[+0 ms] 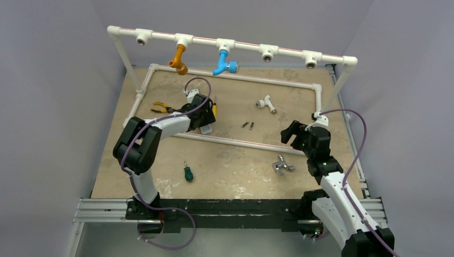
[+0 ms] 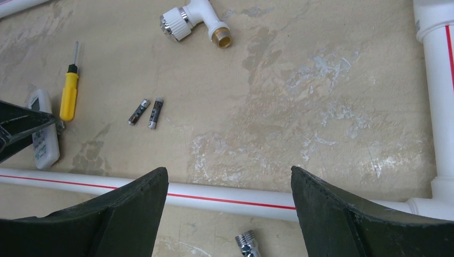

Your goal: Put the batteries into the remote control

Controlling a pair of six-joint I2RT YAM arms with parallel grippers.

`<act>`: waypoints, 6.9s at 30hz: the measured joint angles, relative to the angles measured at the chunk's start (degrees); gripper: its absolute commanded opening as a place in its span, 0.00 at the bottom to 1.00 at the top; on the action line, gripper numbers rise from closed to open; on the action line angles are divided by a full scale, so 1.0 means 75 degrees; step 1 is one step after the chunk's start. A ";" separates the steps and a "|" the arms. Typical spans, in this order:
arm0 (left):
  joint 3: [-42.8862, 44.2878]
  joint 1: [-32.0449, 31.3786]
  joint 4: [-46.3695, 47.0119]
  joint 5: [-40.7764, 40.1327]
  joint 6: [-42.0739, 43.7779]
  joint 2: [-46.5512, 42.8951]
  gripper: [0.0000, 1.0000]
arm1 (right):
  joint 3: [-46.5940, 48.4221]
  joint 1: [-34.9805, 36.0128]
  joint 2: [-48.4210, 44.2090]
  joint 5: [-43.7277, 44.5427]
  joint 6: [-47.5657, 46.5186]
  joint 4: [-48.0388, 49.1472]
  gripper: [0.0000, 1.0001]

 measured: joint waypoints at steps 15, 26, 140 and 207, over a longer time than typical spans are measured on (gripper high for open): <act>0.0353 0.0009 -0.0143 -0.0029 -0.0009 0.0379 0.42 | 0.0052 0.0000 -0.0020 0.0006 -0.0032 -0.0405 0.83; 0.0251 0.0009 -0.0087 0.0015 0.0006 0.0297 0.00 | 0.0073 0.0000 -0.0216 -0.0015 -0.0035 -0.0545 0.85; -0.4208 -0.2696 0.6443 0.4028 -0.2471 -0.5295 1.00 | 0.0586 0.2317 -0.1542 -0.2856 0.1451 -0.0210 0.00; -0.5082 -0.3649 0.6263 0.2906 -0.2209 -0.5251 0.00 | 0.1405 0.6094 -0.1081 -0.0644 -0.1186 -0.1055 0.58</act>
